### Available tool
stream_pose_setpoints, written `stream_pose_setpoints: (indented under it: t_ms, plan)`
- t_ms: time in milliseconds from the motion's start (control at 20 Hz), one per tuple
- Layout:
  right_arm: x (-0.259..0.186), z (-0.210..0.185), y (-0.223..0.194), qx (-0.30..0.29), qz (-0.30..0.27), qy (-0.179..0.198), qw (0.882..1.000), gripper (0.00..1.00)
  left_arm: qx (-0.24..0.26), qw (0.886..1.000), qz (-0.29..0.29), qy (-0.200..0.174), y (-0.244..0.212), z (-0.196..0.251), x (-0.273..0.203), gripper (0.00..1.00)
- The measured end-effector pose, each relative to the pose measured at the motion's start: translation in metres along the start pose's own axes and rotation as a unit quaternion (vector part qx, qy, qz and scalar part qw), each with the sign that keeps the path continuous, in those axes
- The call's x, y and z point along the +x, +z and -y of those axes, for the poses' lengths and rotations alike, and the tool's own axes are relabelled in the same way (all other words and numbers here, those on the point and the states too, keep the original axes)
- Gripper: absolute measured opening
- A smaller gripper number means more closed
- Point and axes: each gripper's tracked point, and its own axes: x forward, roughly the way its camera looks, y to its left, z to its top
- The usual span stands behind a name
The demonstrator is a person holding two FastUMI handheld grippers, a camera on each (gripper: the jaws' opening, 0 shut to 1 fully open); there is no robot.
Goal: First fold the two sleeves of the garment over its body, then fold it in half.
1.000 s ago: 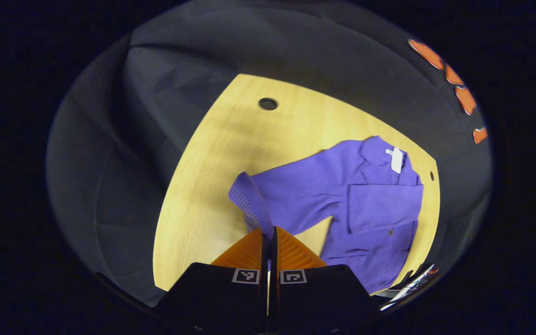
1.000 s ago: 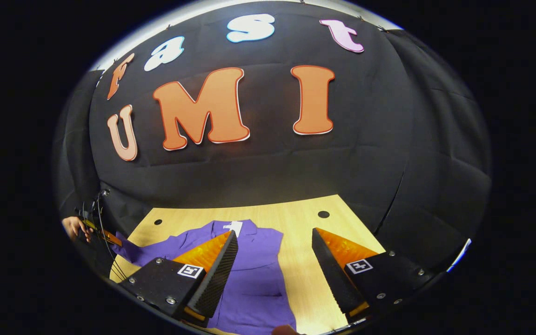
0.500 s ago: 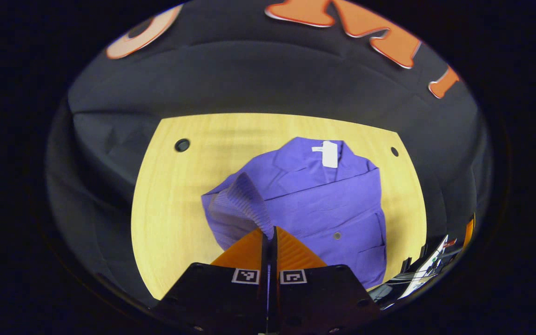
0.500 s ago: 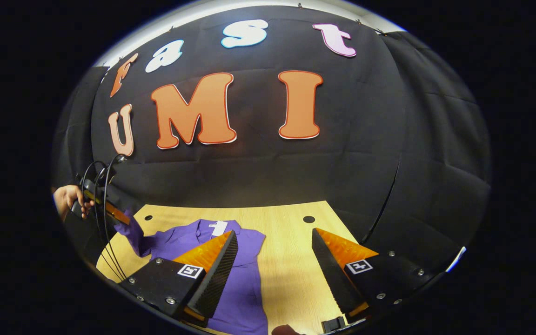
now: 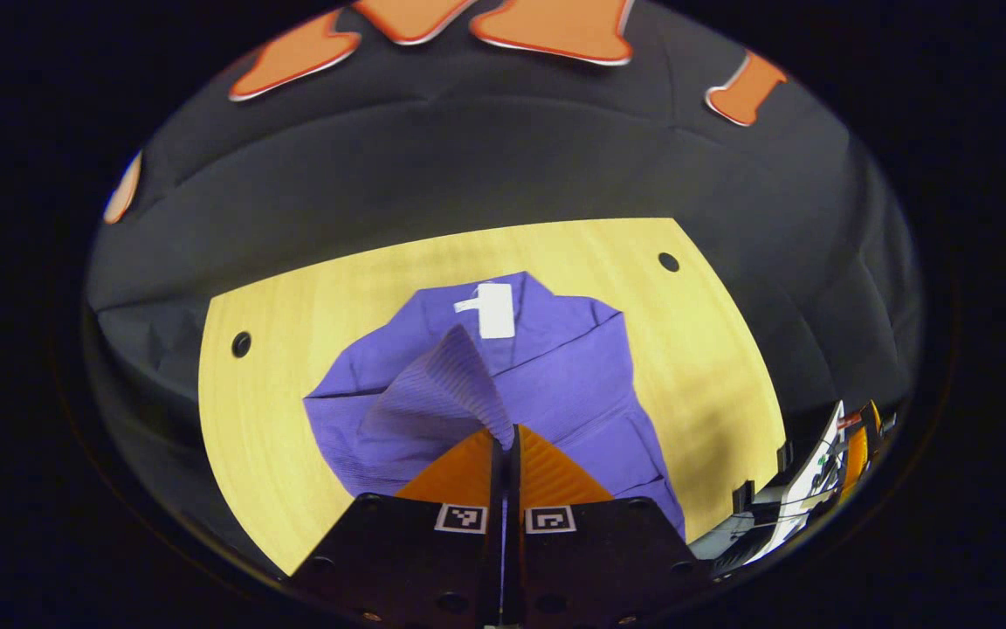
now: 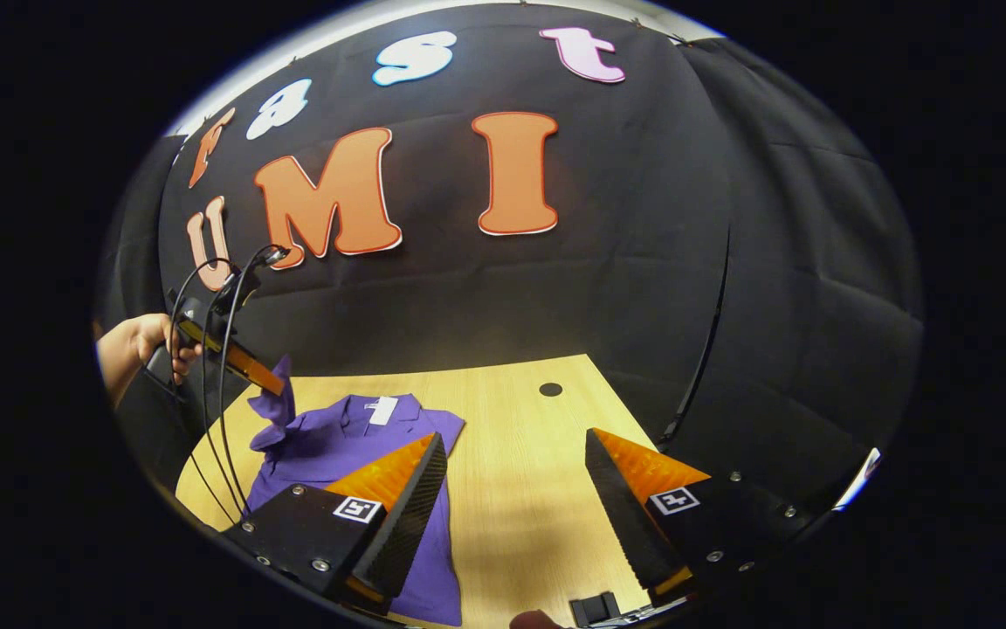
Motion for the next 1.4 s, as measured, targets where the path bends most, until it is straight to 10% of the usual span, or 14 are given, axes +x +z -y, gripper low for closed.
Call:
stream_pose_setpoints:
  t_ms: [250,500,750,1400]
  plan:
    - [0.002,0.020,-0.006,0.017,-0.002,0.000,1.000,0.95,0.039,0.999,0.014,0.003,0.023,0.052,0.032,0.10]
    - [0.005,0.024,-0.012,0.024,-0.011,-0.002,1.000,0.95,0.074,0.994,0.083,-0.015,0.039,0.091,0.019,0.63]
    - [0.009,0.018,-0.013,0.009,-0.012,0.011,1.000,0.95,0.087,0.982,0.163,0.024,0.046,0.078,-0.027,0.85]
    - [0.029,-0.074,0.050,-0.062,0.088,0.045,0.993,0.95,0.024,0.883,0.443,0.154,0.016,-0.009,-0.222,0.92]
